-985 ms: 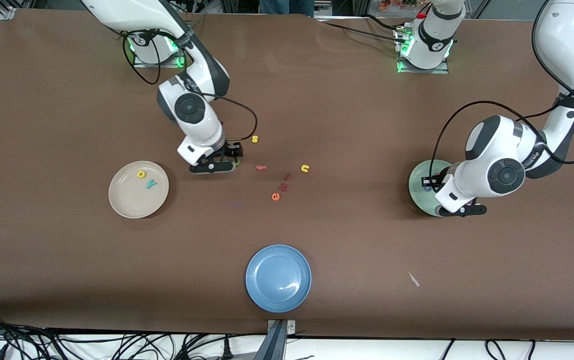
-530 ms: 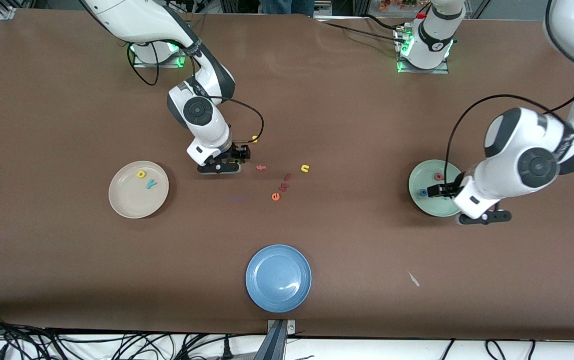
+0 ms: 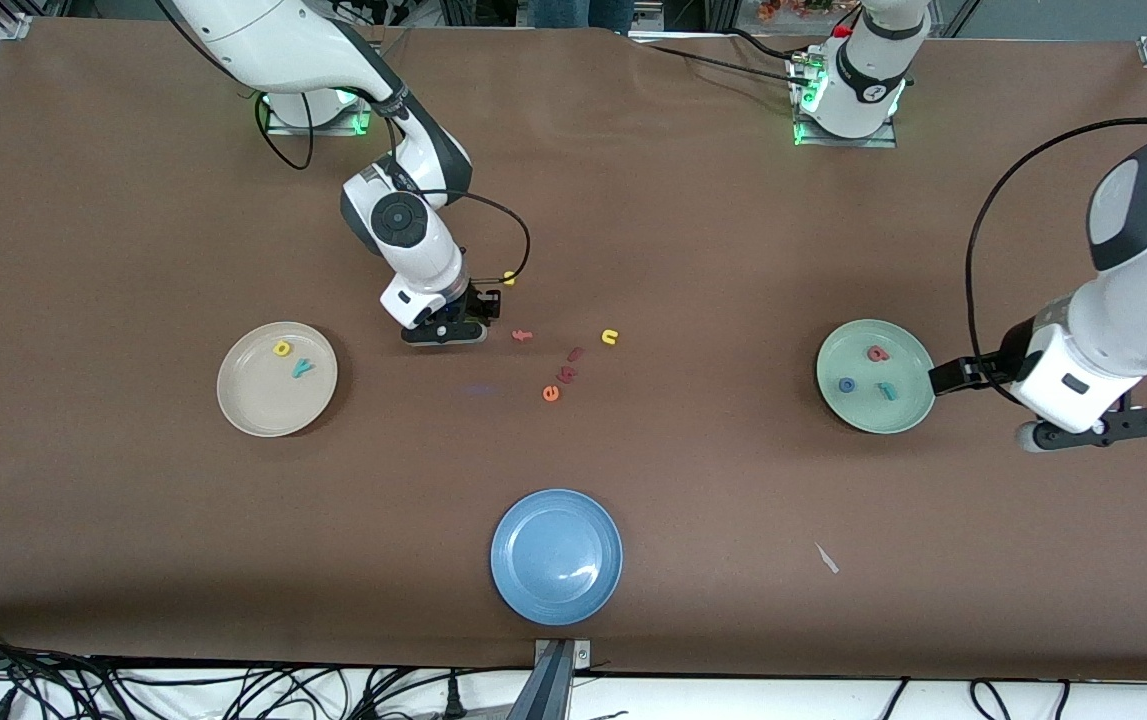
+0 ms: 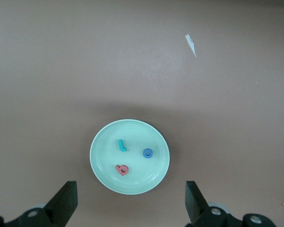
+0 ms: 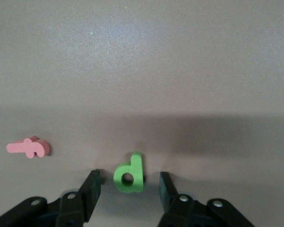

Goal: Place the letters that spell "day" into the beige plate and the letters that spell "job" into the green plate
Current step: 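Withdraw the left gripper to rest while the right gripper reaches the green d, then grasp the green d with the right gripper and place it on the beige plate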

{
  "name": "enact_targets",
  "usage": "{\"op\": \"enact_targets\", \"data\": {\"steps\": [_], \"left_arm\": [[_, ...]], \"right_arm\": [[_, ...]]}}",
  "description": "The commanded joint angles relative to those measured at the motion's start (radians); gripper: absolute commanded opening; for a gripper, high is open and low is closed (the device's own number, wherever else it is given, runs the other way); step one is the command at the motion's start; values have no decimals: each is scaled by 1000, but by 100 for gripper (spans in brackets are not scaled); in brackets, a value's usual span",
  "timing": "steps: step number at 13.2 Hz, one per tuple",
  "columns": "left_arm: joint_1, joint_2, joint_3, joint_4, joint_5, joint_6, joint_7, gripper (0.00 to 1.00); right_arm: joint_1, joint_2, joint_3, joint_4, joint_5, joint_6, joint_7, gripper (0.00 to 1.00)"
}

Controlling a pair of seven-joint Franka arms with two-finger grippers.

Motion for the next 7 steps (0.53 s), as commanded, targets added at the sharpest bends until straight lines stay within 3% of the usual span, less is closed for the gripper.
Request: {"op": "enact_targets", "data": {"steps": [1, 4, 7], "left_arm": [[17, 3, -7, 34, -22, -34, 69, 100], [31, -14, -7, 88, -22, -103, 194, 100], [18, -12, -7, 109, -22, -115, 195, 100]], "right_arm": [[0, -3, 6, -15, -7, 23, 8, 39], [0, -14, 6, -20, -7, 16, -32, 24], [-33, -75, 1, -17, -7, -67, -127, 24]]}}
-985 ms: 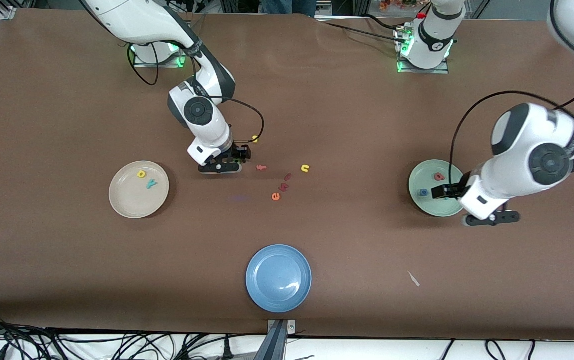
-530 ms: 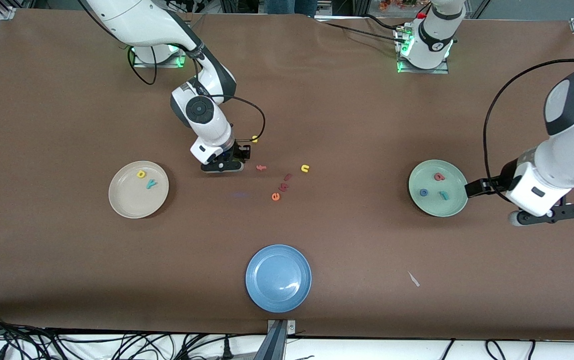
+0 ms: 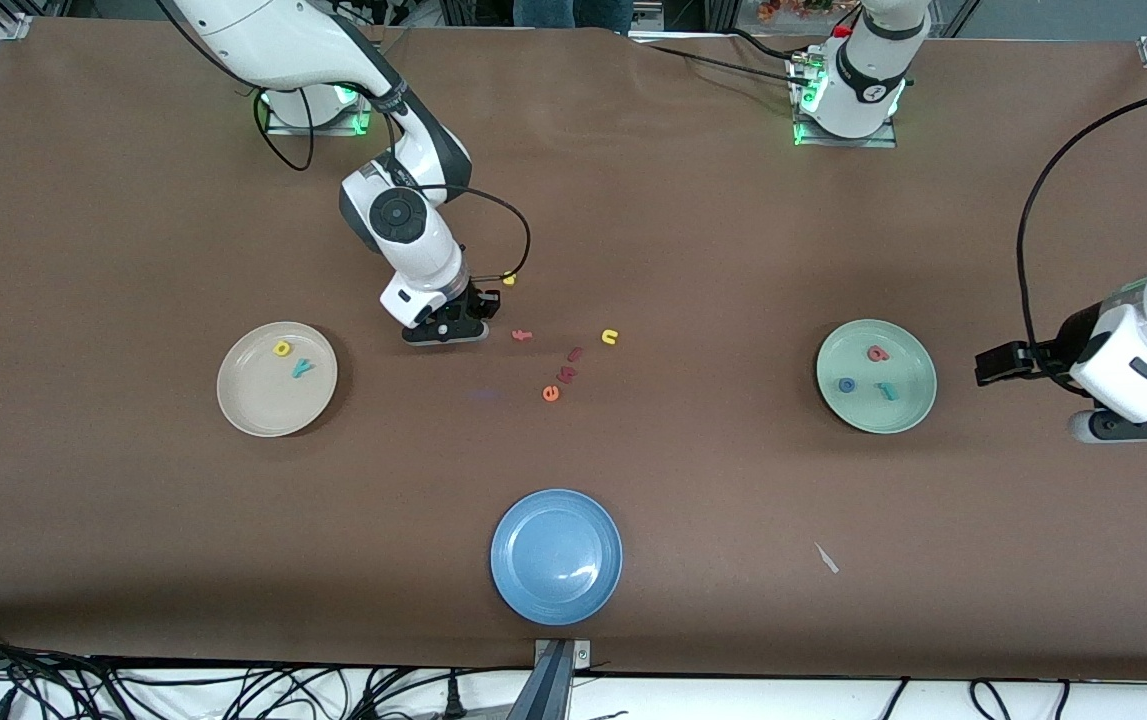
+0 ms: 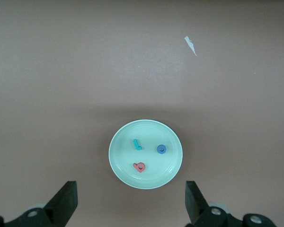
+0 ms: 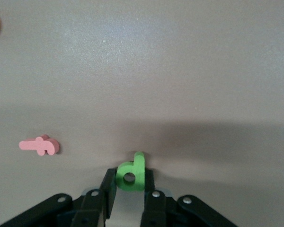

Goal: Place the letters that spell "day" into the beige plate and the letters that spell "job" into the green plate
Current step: 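Grasp the green d with the right gripper and place it on the beige plate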

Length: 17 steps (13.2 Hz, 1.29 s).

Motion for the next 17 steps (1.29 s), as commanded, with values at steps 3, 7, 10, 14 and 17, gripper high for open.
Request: {"op": "enact_targets", "data": {"steps": [3, 7, 10, 14, 17], "left_arm": [[-19, -1, 1, 37, -20, -36, 29, 100], [-126, 4, 92, 40, -40, -39, 69, 100], [-344, -45, 433, 72, -226, -66, 148, 99], [-626, -117, 827, 14, -400, -66, 247, 98], [-622, -157, 834, -64, -419, -30, 256, 95]], "right_arm": [[-183, -172, 1, -8, -3, -242, -372, 24], [-317, -231, -95, -5, -1, -334, -796, 25], [-318, -212, -171, -5, 8, -312, -936, 27], [-318, -191, -174, 5, -1, -258, -944, 38], [-327, -156, -177, 51, 0, -255, -977, 38]]}}
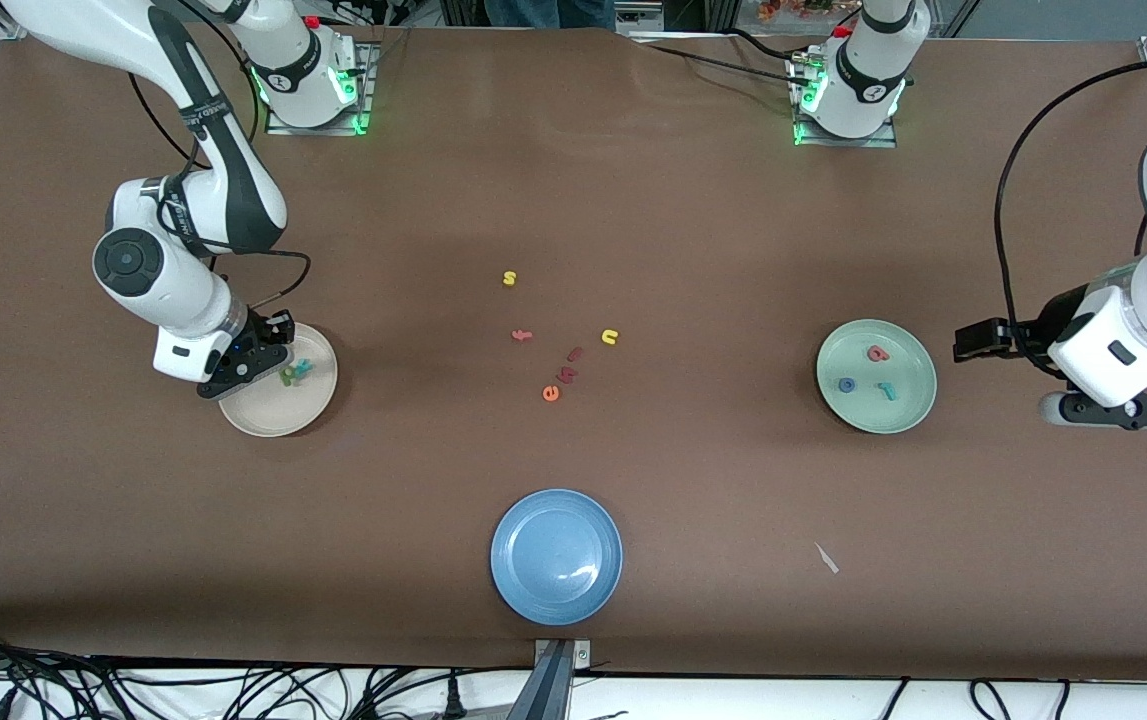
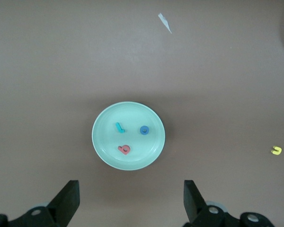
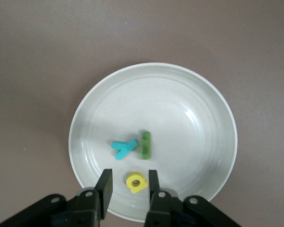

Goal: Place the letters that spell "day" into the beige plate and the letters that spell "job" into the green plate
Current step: 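Grasp the green d with the right gripper and place it on the beige plate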

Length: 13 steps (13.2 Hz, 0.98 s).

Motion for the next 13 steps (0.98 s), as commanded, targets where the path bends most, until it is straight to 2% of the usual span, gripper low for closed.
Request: {"op": "enact_targets", "data": {"steps": [1, 4, 5, 7, 10, 13], "left_arm": [[1, -49, 19, -85, -29, 37, 34, 95], [19, -95, 8, -172, -23, 107, 53, 92], [19, -112, 8, -210, -15, 146, 60, 94], [19, -111, 8, -205, -15, 174, 59, 100], [18, -108, 14, -192, -6, 172, 59, 100], [3, -105, 10, -171, 68, 169, 53, 100]], "right_arm": [[-13, 35, -11, 46, 0, 6, -55, 38], [-17, 39, -12, 49, 11, 5, -57, 45], [-17, 36, -12, 54, 14, 0, -48, 59], [-16, 16, -11, 56, 29, -6, -16, 73], [-16, -58, 9, 60, 37, -113, 114, 81], [-16, -134, 32, 143, 37, -344, 188, 83]]}}
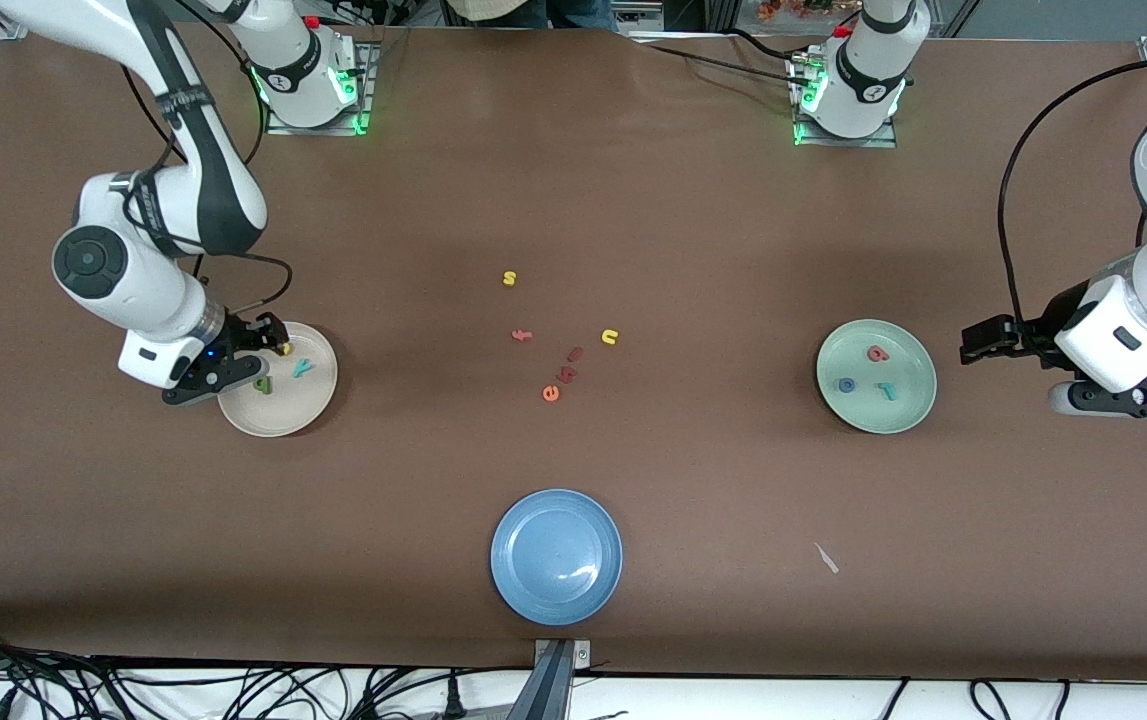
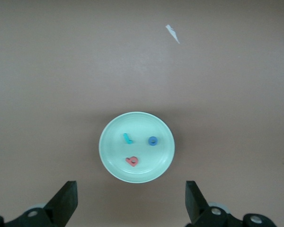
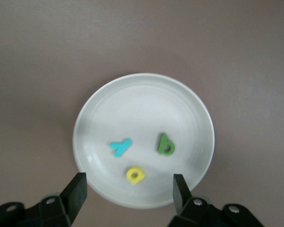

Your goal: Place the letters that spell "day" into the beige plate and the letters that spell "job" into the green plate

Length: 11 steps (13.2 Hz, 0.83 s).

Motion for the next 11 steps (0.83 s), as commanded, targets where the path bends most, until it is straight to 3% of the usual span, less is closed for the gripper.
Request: {"op": "enact_targets", "data": {"steps": [1, 8, 11], "left_arm": [[-16, -22, 3, 20, 44, 5, 8, 100], [-25, -17, 4, 36, 102, 10, 8, 100], [-20, 0, 10, 38, 106, 11, 8, 100]], "right_arm": [[-6, -88, 31, 82, 15, -222, 60, 83], [-6, -184, 35, 432, 41, -734, 62, 94], [0, -200, -24, 497, 70, -789, 60, 98]]}}
